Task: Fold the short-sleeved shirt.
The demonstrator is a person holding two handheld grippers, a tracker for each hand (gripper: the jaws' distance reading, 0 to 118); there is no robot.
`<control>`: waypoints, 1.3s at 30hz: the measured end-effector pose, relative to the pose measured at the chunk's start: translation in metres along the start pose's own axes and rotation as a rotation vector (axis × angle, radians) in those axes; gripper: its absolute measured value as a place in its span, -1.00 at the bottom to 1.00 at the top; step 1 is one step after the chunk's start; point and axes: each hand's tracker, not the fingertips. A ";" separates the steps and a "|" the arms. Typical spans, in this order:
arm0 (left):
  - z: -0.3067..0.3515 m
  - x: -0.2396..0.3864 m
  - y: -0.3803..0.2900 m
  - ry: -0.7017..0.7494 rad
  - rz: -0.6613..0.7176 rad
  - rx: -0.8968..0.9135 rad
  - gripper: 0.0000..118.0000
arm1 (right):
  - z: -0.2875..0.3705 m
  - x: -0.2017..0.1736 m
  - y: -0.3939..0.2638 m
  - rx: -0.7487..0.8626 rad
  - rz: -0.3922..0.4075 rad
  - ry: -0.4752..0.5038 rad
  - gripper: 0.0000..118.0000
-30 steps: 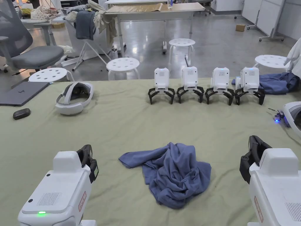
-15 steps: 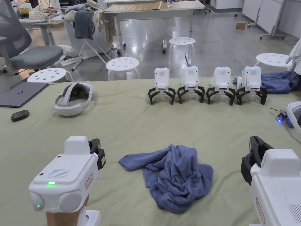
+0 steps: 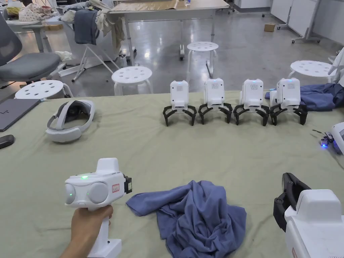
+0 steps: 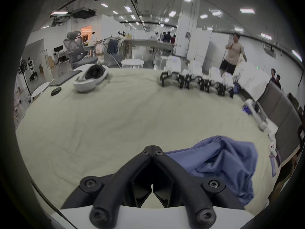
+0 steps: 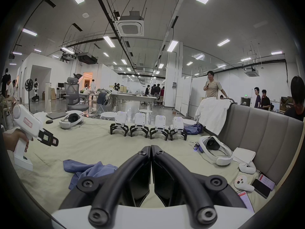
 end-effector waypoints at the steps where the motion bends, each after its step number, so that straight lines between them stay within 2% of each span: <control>1: -0.012 0.000 0.001 -0.002 -0.012 -0.035 -1.00 | -0.004 0.000 -0.003 -0.006 0.001 0.000 -0.92; 4: -0.041 -0.002 0.003 -0.022 0.046 -0.117 -1.00 | -0.014 0.000 -0.010 -0.024 0.007 0.001 -0.92; 8: -0.069 -0.003 0.000 -0.010 0.052 -0.193 -1.00 | -0.020 0.002 -0.017 -0.048 0.017 0.000 -0.92; 10: -0.080 -0.006 -0.002 -0.005 0.083 -0.243 -0.87 | -0.022 0.003 -0.021 -0.057 0.021 -0.003 -0.92; 12: -0.085 -0.008 -0.004 0.001 0.077 -0.261 -0.51 | -0.023 0.005 -0.024 -0.065 0.023 -0.004 -0.92; 14: -0.088 -0.008 -0.006 0.001 0.074 -0.273 -0.33 | -0.025 0.005 -0.026 -0.072 0.022 -0.004 -0.92; 17: -0.093 -0.010 -0.007 0.017 0.084 -0.287 0.61 | -0.026 0.006 -0.028 -0.081 0.024 -0.002 -0.92; 18: -0.094 -0.009 -0.007 0.022 0.084 -0.290 0.80 | -0.027 0.006 -0.028 -0.083 0.025 -0.002 -0.92; 19: -0.094 -0.007 -0.009 0.029 0.080 -0.291 0.90 | -0.027 0.006 -0.029 -0.084 0.028 -0.001 -0.92; 20: -0.096 -0.007 -0.009 0.029 0.076 -0.293 0.91 | -0.028 0.006 -0.029 -0.085 0.029 -0.001 -0.92; 22: -0.100 -0.005 -0.011 0.024 0.058 -0.330 0.88 | -0.029 0.007 -0.030 -0.088 0.028 -0.001 -0.92; 25: -0.099 0.001 -0.014 0.040 0.022 -0.336 0.60 | -0.032 0.007 -0.032 -0.095 0.027 -0.001 -0.92; 27: -0.094 0.001 -0.012 0.021 0.004 -0.327 0.30 | -0.034 0.007 -0.032 -0.102 0.023 0.003 -0.92; 28: -0.092 0.003 -0.009 0.024 -0.003 -0.324 0.11 | -0.036 0.007 -0.032 -0.105 0.020 0.006 -0.92; 32: -0.086 0.002 -0.006 -0.021 -0.020 -0.310 -0.99 | -0.040 0.005 -0.030 -0.116 -0.005 0.011 -0.92; 37: -0.072 0.000 -0.003 -0.052 0.020 -0.261 -1.00 | -0.048 0.001 -0.024 -0.128 -0.013 0.028 -0.92; 39: -0.060 -0.002 0.000 -0.072 0.047 -0.231 -1.00 | -0.059 -0.001 -0.021 -0.181 -0.004 0.053 -0.92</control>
